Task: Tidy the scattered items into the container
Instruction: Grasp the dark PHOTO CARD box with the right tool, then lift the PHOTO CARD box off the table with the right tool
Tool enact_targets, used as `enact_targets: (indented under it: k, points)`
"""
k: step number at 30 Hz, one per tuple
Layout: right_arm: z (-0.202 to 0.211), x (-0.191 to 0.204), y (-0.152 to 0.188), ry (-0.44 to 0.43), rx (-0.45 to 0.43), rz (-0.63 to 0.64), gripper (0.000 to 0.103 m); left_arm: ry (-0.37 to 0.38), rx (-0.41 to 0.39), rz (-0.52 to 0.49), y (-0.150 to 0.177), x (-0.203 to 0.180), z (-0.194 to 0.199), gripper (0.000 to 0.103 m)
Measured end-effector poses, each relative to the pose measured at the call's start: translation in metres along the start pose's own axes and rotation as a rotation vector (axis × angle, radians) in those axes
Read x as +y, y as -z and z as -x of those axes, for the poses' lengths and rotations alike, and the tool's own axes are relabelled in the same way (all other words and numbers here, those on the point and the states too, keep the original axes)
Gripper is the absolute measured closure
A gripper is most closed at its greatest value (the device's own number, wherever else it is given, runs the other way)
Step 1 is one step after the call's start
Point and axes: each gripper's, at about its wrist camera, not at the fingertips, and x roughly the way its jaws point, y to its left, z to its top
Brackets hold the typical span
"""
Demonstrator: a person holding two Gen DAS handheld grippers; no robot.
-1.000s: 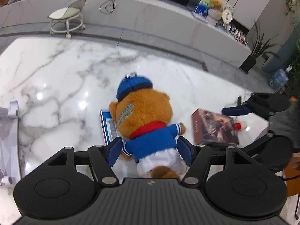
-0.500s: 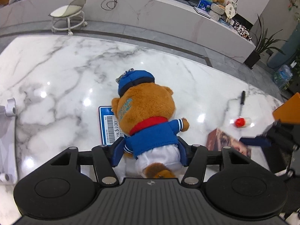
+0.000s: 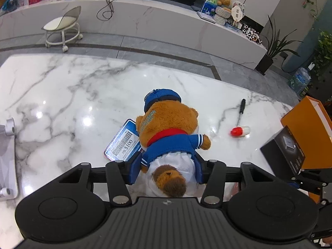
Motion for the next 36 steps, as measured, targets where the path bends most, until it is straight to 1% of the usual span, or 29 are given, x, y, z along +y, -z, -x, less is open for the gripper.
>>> enact_targets:
  k: [3,4,5,6,7,9,11,12,14,15,16,17,19,21,24,26,27,31,34,36]
  points:
    - [0.02,-0.002,0.003,-0.002,-0.04,-0.023,0.039,-0.008,-0.016,-0.025,0.001,-0.015,0.012,0.045]
    - [0.026,-0.004,0.002,-0.007,-0.055,-0.027,0.042,-0.01,-0.022,-0.033,0.001,-0.02,0.016,0.045]
    - [0.032,-0.006,0.001,-0.026,-0.071,-0.032,0.085,-0.014,-0.028,-0.041,0.001,-0.025,0.02,0.045]
    - [0.04,-0.007,0.0,-0.035,-0.089,-0.039,0.101,-0.019,-0.035,-0.049,0.002,-0.031,0.024,0.045]
    - [0.046,-0.01,-0.001,-0.018,-0.102,-0.044,0.102,-0.024,-0.042,-0.058,0.003,-0.036,0.029,0.045]
    - [0.055,-0.016,-0.002,-0.013,-0.115,-0.055,0.102,-0.038,-0.051,-0.08,0.006,-0.048,0.037,0.045]
    - [0.056,-0.02,0.002,-0.025,-0.093,-0.044,0.091,-0.049,-0.054,-0.087,0.009,-0.055,0.042,0.045]
    - [0.054,-0.021,0.005,-0.034,-0.077,-0.04,0.09,-0.051,-0.057,-0.083,0.01,-0.058,0.044,0.045]
    - [0.048,-0.025,0.016,-0.034,-0.058,-0.05,0.08,-0.055,-0.064,-0.077,0.013,-0.064,0.047,0.045]
    - [0.047,-0.025,0.021,-0.034,-0.062,-0.055,0.077,-0.054,-0.067,-0.08,0.014,-0.068,0.048,0.045]
    - [0.049,-0.026,0.024,-0.037,-0.073,-0.064,0.071,-0.053,-0.069,-0.084,0.015,-0.072,0.049,0.045]
    - [0.052,-0.026,0.026,-0.04,-0.07,-0.077,0.062,-0.049,-0.071,-0.092,0.016,-0.076,0.049,0.045]
    - [0.053,-0.026,0.029,-0.026,-0.065,-0.093,0.05,-0.04,-0.071,-0.109,0.018,-0.083,0.049,0.045]
    - [0.053,-0.025,0.03,-0.006,-0.069,-0.109,0.051,-0.033,-0.067,-0.12,0.02,-0.088,0.048,0.045]
    - [0.06,-0.029,0.028,-0.008,-0.075,-0.167,0.05,-0.027,-0.061,-0.126,0.022,-0.088,0.046,0.045]
    - [0.064,-0.032,0.027,-0.014,-0.075,-0.21,0.044,-0.027,-0.061,-0.121,0.023,-0.084,0.046,0.045]
    - [0.063,-0.034,0.027,-0.024,-0.067,-0.237,0.044,-0.026,-0.061,-0.119,0.023,-0.082,0.046,0.045]
    - [0.047,-0.039,0.03,-0.079,-0.028,-0.364,0.044,-0.026,-0.055,-0.109,0.025,-0.076,0.045,0.045]
    - [0.034,-0.035,0.027,-0.067,-0.01,-0.434,0.042,-0.025,-0.053,-0.112,0.026,-0.073,0.045,0.045]
    - [0.027,-0.029,0.024,-0.049,-0.004,-0.436,0.042,-0.029,-0.051,-0.123,0.028,-0.072,0.046,0.045]
